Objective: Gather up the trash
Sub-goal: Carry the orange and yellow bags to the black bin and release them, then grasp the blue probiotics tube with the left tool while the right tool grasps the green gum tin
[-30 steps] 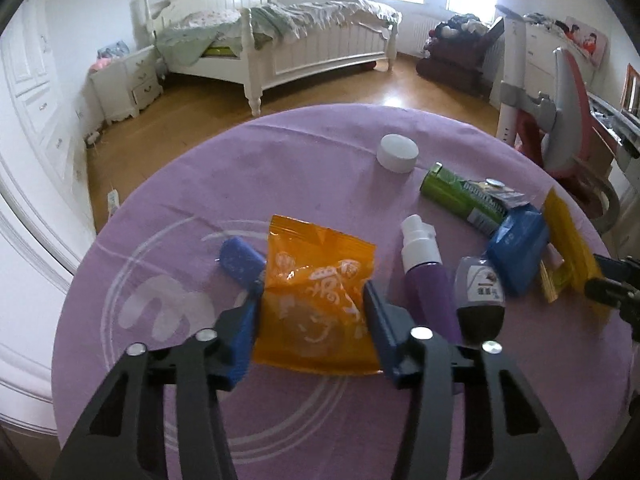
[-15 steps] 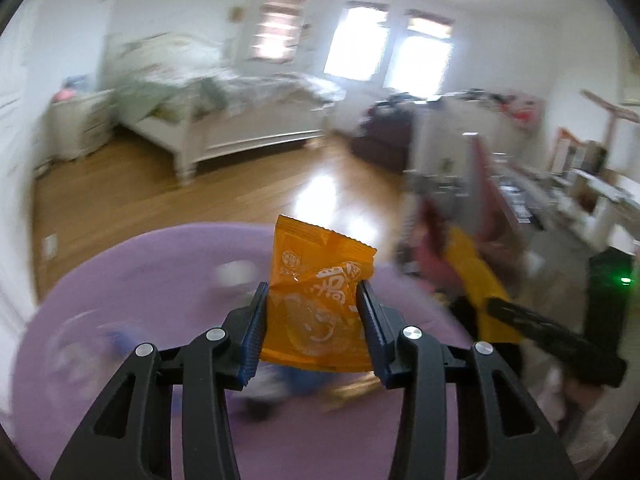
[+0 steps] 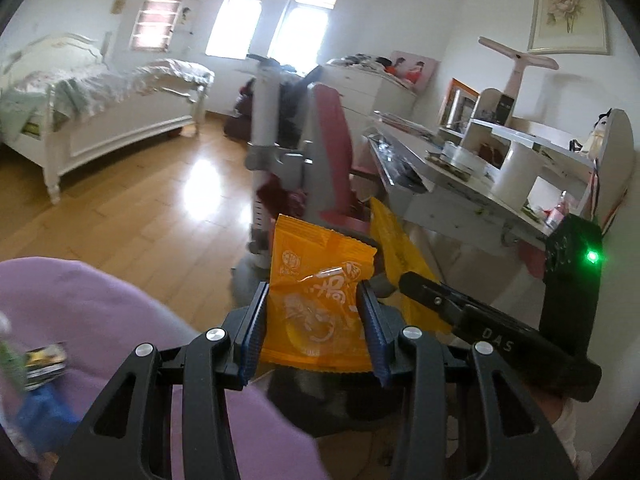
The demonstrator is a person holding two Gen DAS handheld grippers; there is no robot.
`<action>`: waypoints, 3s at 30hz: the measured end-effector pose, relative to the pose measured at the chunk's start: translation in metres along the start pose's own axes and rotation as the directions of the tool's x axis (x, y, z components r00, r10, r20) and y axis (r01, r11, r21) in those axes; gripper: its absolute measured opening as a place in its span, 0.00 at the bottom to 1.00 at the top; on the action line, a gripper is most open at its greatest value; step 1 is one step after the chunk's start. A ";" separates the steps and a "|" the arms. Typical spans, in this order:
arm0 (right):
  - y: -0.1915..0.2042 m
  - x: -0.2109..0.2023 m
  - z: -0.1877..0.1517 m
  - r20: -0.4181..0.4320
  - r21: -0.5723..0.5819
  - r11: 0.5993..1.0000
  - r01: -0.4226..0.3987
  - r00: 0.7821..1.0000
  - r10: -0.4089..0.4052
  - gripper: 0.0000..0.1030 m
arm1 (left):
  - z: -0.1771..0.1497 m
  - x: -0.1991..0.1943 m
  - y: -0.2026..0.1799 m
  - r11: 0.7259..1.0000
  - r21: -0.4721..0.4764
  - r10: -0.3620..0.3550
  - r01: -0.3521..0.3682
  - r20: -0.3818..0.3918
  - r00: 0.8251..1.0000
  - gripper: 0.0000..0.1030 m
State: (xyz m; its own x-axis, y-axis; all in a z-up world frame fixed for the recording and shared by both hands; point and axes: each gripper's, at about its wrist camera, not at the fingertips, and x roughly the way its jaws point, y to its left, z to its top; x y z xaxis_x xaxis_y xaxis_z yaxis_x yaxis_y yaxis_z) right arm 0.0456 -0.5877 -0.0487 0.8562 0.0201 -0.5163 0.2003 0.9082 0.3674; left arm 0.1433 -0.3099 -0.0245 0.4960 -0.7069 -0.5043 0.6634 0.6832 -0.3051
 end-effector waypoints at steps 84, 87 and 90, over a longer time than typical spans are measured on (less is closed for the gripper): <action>0.401 0.220 -0.133 -0.622 -0.687 0.525 -0.502 0.780 -0.068 0.46 | -0.109 -0.173 0.272 0.668 -0.254 0.638 -0.700 -0.288 0.714 0.49; 0.409 0.220 -0.134 -0.627 -0.694 0.503 -0.516 0.776 -0.069 0.32 | -0.109 -0.170 0.270 0.641 -0.210 0.682 -0.738 -0.285 0.674 0.33; 0.410 0.205 -0.126 -0.594 -0.681 0.527 -0.508 0.804 0.007 0.31 | -0.113 -0.183 0.278 0.652 -0.271 0.656 -0.708 -0.266 0.706 0.15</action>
State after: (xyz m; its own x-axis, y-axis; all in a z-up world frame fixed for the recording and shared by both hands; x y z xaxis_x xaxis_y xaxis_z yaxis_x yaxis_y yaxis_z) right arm 0.2432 -0.1584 -0.1011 0.4069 0.2711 -0.8723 -0.6538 0.7533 -0.0709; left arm 0.1743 0.0302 -0.1083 0.6365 -0.0018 -0.7713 -0.0704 0.9957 -0.0605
